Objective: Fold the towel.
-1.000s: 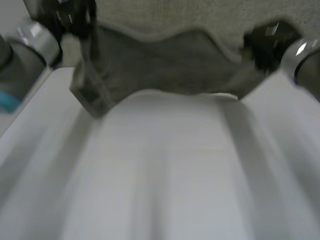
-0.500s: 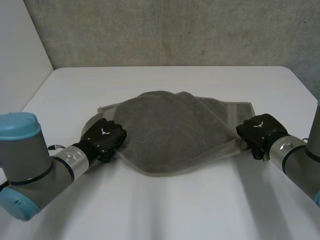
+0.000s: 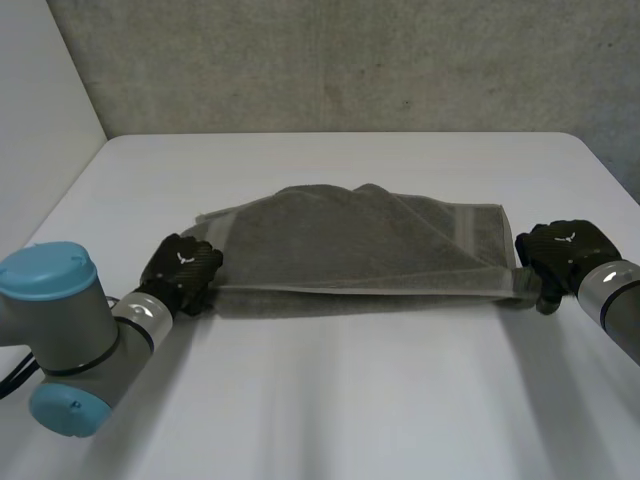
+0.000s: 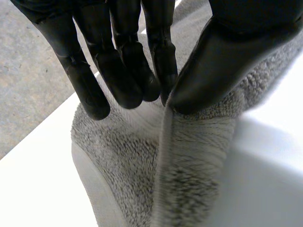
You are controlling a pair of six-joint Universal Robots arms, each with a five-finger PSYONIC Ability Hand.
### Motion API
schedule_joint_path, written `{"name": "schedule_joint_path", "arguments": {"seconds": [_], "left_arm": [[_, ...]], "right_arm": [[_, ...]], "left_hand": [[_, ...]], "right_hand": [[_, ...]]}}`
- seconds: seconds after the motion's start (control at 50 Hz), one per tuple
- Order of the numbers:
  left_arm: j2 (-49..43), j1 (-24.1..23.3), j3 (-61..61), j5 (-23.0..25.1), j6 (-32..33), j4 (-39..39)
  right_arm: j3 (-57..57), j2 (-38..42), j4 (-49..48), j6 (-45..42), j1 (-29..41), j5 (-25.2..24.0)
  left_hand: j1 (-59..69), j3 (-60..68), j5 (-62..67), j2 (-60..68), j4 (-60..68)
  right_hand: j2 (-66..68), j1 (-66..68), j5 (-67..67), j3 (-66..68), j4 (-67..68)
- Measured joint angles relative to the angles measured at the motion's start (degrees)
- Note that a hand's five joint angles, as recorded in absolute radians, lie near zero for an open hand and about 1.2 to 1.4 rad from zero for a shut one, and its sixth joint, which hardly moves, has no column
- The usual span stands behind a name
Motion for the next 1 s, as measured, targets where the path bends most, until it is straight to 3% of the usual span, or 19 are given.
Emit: {"name": "schedule_joint_path", "arguments": {"seconds": [0.08,0.5,0.66,0.84,0.94,1.0], "left_arm": [[1.6,0.09,-0.04,0.42,-2.02,-0.15],[4.15,0.23,-1.19,0.73,-5.18,-0.18],[4.14,0.45,-1.23,0.81,-5.11,-0.19],[3.91,0.7,-1.63,1.86,-4.93,-0.18],[3.83,0.78,-1.89,2.3,-4.67,-0.22],[3.89,0.84,-1.86,2.35,-4.53,-0.36]], "right_arm": [[0.62,0.24,-0.09,3.1,0.35,-0.17],[3.07,-0.06,-3.83,8.33,1.04,-4.47],[4.25,-0.06,-7.79,8.14,1.23,-4.36],[3.34,1.15,-9.25,7.53,1.45,-4.09],[2.62,1.67,-9.29,7.46,1.49,-4.26],[2.17,1.56,-9.17,7.55,1.55,-4.62]], "left_hand": [[0.04,1.77,0.97,1.9,2.17],[0.04,1.77,1.16,1.9,2.18],[0.04,1.77,1.16,1.9,2.18],[0.04,1.77,1.16,1.9,2.18],[0.04,1.77,1.16,1.9,2.19],[0.04,1.77,1.16,1.9,2.19]], "right_hand": [[-5.37,-5.81,-6.46,-5.99,-5.85],[-6.57,-6.94,-6.13,-7.54,-7.34],[15.99,15.69,16.36,14.9,14.9],[16.49,16.44,17.21,15.74,15.88],[36.94,37.61,37.84,35.34,35.79],[38.46,40.57,40.89,37.5,39.17]]}}
